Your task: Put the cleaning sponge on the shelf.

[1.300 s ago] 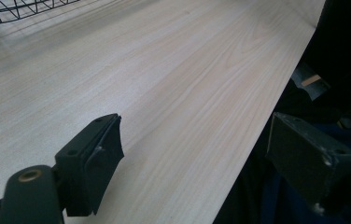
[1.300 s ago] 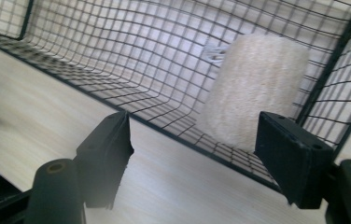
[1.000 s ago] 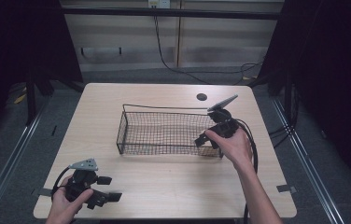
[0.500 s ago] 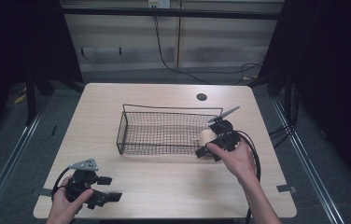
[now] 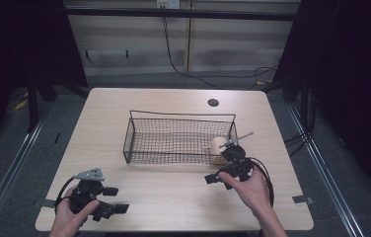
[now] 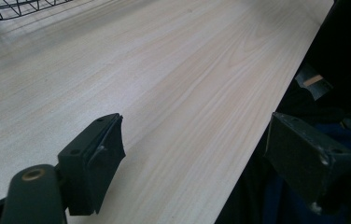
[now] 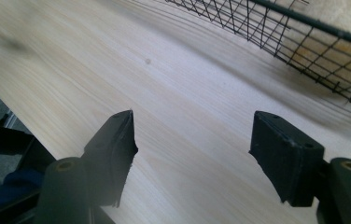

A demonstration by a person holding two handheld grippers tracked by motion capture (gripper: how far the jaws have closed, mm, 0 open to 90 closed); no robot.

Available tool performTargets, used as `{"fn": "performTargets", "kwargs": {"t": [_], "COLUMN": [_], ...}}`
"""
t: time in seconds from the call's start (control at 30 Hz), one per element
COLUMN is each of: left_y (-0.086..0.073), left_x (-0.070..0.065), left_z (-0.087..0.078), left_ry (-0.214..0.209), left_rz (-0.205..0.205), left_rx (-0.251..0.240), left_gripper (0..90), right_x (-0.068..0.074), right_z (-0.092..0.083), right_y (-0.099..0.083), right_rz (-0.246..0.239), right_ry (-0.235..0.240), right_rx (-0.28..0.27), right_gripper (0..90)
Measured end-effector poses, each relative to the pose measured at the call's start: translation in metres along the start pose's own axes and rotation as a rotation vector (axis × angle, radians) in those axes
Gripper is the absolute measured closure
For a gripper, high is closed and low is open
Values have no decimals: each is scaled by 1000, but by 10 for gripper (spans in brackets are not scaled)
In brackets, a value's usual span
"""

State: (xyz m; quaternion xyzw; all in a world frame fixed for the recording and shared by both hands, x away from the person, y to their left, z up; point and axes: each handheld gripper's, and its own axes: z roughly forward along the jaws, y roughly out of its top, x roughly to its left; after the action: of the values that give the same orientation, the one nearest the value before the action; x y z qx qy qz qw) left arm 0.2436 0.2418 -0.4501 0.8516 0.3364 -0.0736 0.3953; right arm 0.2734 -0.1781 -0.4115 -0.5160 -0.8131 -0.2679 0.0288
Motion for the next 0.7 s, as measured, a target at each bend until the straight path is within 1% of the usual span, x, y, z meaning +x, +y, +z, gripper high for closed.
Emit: {"fn": "performTargets", "kwargs": {"t": [0.07, 0.1, 0.13, 0.2, 0.23, 0.3, 0.37, 0.43, 0.47, 0.5, 0.53, 0.57, 0.6, 0.63, 0.7], "left_y": [0, 0, 0, 0, 0, -1, -1, -1, -1, -1, -1, -1, -1, -1, -1], "left_x": [0, 0, 0, -2, -2, -1, 0, -1, -1, -1, -1, -1, -1, -1, 0], "left_z": [0, 0, 0, 1, 1, 0, 0, 0, 0, 0, 0, 0, 0, 0, -1], "left_ry": [1, -1, -8, -12, -12, -8, -6, -2, 0, 1, 1, 1, 2, 0, -4], "left_rz": [-5, 1, 4, 7, 9, 9, 8, 7, 6, 4, 3, 2, 2, 1, 4], "left_rx": [-1, 1, 2, 0, -1, 0, 2, 5, 6, 6, 7, 6, 7, 8, 7], "left_gripper": [189, 189, 189, 189, 189, 189, 189, 189, 189, 189, 189, 189, 189, 189, 188], "right_x": [0, 0, 1, 1, 2, 1, 1, 1, 0, 0, -2, -4, -6, -8, -10], "right_z": [0, 1, 2, 2, 3, 4, 3, 4, 5, 5, 6, 7, 8, 10, 11], "right_y": [-6, -10, -15, -22, -25, -33, -39, -45, -49, -53, -56, -60, -62, -66, -68], "right_rz": [5, 2, 4, -7, -7, -15, -16, -7, -11, -18, -27, -22, -17, -19, -23], "right_ry": [8, -1, -3, -8, -15, -11, -24, -19, -20, -35, -40, -44, -47, -51, -67], "right_rx": [-14, -18, -14, -17, -21, -24, -32, -42, -51, -65, -80, -100, -104, -120, -118], "right_gripper": [309, 311, 316, 329, 329, 329, 328, 325, 318, 318, 322, 323, 325, 326, 323]}}
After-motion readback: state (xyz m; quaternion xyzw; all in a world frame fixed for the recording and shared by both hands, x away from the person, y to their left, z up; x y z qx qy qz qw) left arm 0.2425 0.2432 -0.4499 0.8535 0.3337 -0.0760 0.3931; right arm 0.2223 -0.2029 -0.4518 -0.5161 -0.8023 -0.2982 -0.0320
